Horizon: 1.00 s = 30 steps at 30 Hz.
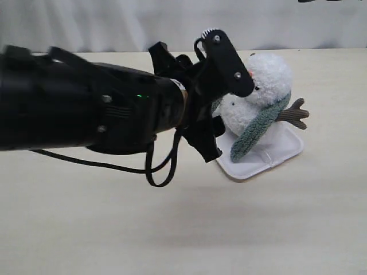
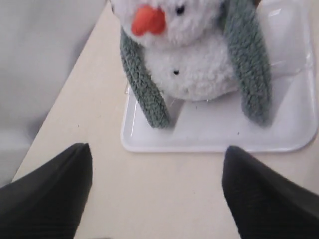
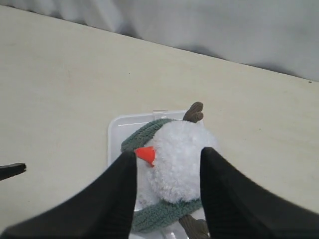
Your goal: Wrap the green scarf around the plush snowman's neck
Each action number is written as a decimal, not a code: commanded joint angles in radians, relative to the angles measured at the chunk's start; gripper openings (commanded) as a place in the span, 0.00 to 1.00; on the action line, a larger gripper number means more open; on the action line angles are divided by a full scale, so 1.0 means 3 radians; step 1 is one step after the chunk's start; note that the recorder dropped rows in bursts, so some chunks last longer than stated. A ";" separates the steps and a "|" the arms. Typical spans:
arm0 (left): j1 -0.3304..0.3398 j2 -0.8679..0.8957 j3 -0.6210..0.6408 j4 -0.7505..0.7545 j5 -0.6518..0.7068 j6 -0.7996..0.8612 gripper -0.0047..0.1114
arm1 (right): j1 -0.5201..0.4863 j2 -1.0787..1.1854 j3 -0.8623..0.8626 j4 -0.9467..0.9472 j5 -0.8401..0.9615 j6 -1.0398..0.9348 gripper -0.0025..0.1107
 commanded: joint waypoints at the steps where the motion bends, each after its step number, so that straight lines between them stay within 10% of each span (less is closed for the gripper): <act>1: -0.0004 -0.0475 0.0197 -0.0001 -0.0128 -0.0101 0.64 | -0.0003 -0.0256 0.0152 0.0052 -0.0100 -0.0042 0.37; 7: -0.0004 -0.0927 0.0348 -0.0138 -0.0126 -0.0107 0.62 | -0.0003 -0.0627 0.0414 0.0067 -0.0266 -0.0042 0.37; 19: -0.0004 -0.1753 0.0348 -0.0464 -0.0130 -0.0270 0.04 | -0.0003 -0.1567 0.1005 0.0242 -0.0871 -0.0220 0.24; 30: -0.0004 -0.2656 0.0348 -0.0716 -0.0088 -0.0229 0.04 | -0.0003 -0.2391 0.1470 0.0242 -0.1405 -0.0233 0.06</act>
